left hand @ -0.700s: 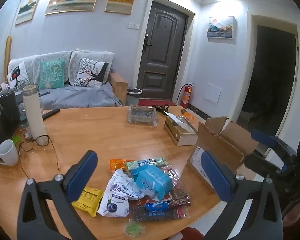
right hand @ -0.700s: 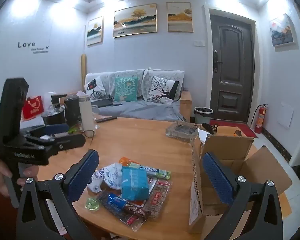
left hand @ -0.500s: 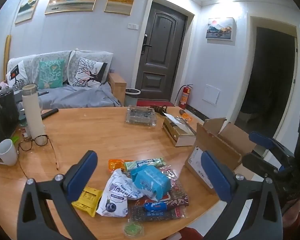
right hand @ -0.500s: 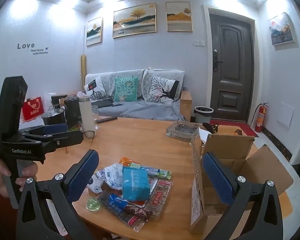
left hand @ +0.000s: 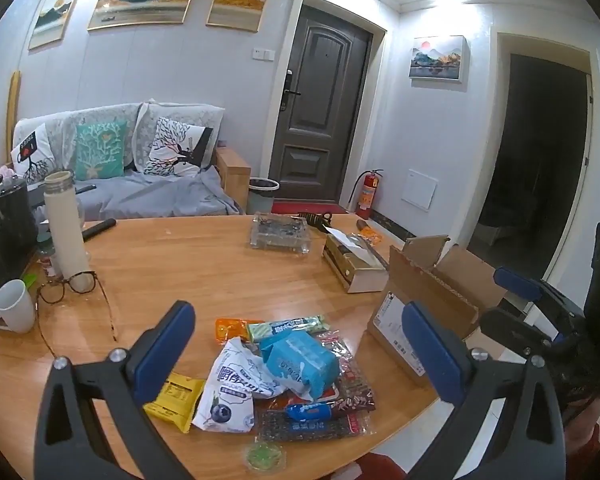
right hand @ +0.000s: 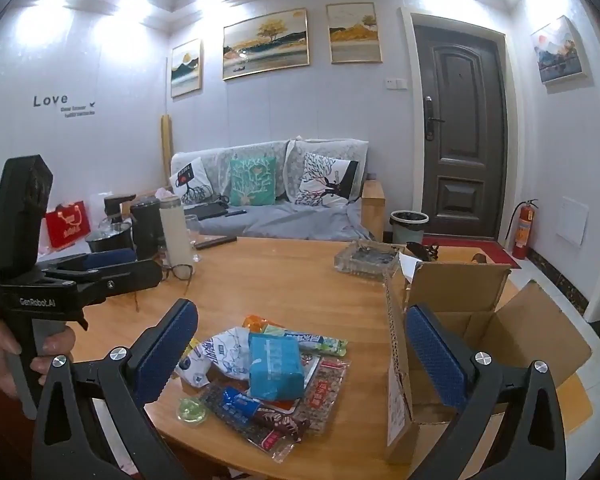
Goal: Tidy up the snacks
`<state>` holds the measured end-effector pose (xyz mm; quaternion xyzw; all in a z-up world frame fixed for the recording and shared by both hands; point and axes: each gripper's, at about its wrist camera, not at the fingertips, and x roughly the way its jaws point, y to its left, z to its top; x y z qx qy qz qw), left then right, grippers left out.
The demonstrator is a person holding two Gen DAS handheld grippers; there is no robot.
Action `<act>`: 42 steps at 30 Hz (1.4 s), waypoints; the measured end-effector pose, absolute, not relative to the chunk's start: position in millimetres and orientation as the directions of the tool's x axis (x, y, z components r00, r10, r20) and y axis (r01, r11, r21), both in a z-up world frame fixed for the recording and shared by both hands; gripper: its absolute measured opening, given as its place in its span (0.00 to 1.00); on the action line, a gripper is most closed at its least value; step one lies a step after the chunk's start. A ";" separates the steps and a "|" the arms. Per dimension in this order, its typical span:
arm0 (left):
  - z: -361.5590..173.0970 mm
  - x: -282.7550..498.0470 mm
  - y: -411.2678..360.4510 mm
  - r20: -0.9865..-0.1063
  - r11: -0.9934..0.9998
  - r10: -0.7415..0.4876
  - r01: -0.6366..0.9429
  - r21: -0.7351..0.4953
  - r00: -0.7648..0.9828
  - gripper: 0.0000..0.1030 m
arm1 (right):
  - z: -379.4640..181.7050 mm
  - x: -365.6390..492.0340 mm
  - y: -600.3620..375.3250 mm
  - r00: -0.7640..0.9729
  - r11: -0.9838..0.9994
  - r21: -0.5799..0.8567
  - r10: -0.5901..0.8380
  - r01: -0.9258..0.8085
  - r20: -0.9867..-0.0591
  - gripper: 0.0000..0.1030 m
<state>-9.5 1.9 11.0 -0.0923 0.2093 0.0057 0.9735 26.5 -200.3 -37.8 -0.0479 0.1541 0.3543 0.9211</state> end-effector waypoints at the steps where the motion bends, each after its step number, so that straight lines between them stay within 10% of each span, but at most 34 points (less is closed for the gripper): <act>1: 11.5 -10.5 2.1 -0.409 0.983 -0.028 -0.050 -0.178 0.912 0.99 | -38.2 26.4 -200.5 0.703 0.745 0.017 0.636 -0.667 -0.318 1.00; 42: -6.9 -2.9 8.2 -0.441 0.981 -0.014 -0.074 -0.181 0.898 0.99 | -44.5 23.4 -194.7 0.716 0.762 -0.009 0.605 -0.648 -0.350 1.00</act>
